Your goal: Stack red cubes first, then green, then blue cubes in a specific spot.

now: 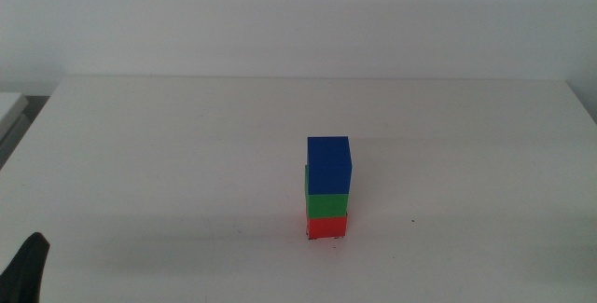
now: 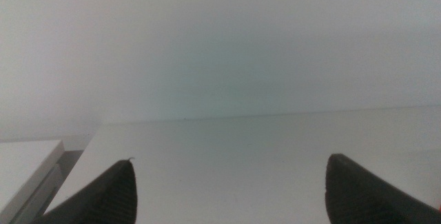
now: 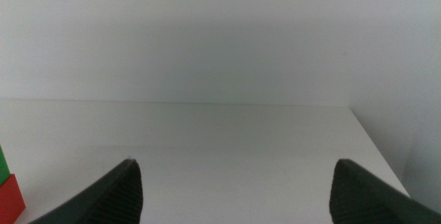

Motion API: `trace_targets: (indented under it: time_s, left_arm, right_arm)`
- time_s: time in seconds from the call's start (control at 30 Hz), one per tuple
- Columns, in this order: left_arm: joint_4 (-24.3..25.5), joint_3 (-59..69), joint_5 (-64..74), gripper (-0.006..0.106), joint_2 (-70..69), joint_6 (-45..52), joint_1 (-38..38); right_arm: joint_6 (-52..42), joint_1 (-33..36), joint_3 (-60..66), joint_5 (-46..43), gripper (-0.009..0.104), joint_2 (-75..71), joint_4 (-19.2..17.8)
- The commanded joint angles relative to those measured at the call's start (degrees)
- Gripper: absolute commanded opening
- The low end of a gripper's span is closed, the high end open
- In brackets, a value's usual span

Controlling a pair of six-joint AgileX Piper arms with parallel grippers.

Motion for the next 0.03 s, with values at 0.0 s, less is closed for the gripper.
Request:
trace_targets:
  time_s: [0.0]
  left_arm:
    - [0.10,0.04,-0.71,0.094,-0.23,-0.05,0.05]
  right_arm:
    - [-0.19,-0.28,0.23,-0.22,0.081,-0.27,0.10]
